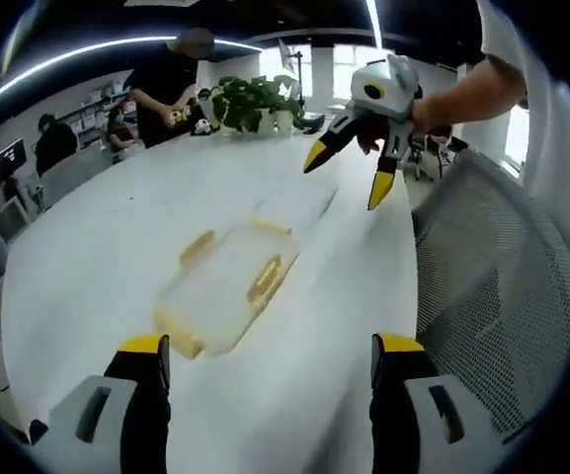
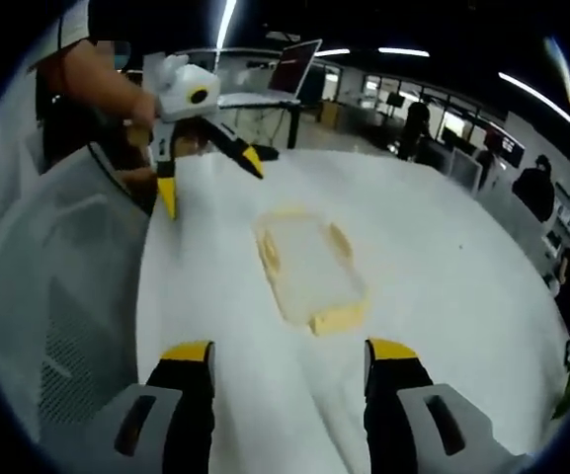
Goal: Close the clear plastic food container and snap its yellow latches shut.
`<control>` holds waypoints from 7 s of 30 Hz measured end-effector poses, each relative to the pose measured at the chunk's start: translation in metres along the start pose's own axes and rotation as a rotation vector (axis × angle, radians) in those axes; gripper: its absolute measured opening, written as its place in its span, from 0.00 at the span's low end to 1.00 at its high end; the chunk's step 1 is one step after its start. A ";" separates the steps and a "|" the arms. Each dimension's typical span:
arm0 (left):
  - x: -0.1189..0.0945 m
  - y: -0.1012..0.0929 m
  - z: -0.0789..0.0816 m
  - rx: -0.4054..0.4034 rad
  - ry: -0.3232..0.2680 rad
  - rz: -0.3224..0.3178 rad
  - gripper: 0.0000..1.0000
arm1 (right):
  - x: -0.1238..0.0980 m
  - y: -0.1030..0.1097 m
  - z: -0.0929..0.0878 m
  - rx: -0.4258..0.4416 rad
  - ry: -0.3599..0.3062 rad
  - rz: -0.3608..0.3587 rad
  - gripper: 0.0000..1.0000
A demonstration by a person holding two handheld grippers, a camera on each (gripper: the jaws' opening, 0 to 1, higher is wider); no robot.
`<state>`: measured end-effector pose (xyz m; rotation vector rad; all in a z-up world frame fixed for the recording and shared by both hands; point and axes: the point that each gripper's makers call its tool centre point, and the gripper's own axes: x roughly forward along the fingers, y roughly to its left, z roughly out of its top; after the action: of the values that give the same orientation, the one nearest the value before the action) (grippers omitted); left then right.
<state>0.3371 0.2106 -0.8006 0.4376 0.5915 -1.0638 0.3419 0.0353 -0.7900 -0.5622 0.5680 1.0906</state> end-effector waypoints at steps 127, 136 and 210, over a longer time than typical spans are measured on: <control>0.061 0.079 -0.031 0.368 0.399 -0.331 0.47 | 0.097 -0.047 -0.020 -0.205 0.349 0.318 0.40; 0.058 0.079 -0.033 0.388 0.429 -0.330 0.40 | 0.096 -0.046 -0.021 -0.213 0.350 0.325 0.39; 0.068 0.024 0.099 0.406 0.367 -0.247 0.39 | -0.039 -0.082 -0.027 -0.243 0.321 0.280 0.38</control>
<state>0.4064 0.1154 -0.7674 0.9465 0.7689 -1.3583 0.4000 -0.0375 -0.7722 -0.8991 0.8162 1.3555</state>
